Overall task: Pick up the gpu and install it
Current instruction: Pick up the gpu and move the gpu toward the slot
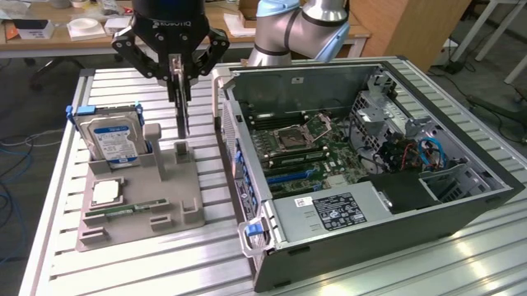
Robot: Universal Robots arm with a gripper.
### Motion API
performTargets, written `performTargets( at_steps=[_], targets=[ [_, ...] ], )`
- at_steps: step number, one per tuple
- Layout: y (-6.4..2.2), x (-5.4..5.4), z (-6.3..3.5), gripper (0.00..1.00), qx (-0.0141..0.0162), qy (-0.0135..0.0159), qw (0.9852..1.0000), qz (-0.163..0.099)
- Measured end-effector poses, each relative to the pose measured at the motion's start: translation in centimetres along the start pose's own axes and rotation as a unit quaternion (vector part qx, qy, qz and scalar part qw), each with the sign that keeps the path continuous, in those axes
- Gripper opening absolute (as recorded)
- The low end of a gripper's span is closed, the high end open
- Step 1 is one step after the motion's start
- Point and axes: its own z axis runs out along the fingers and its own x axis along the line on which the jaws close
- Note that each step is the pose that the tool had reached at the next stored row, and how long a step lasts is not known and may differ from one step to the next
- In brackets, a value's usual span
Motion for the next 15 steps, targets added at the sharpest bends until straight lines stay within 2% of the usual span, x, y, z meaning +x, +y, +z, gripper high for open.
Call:
performTargets(
  at_steps=[7, 15],
  targets=[
    [0.00, -0.03, 0.00, 0.26, -0.0001, 0.0000, 1.0000, 0.000],
    [0.01, -0.62, -0.01, 0.26, 0.0000, 0.0000, 1.0000, 0.000]
  ],
)
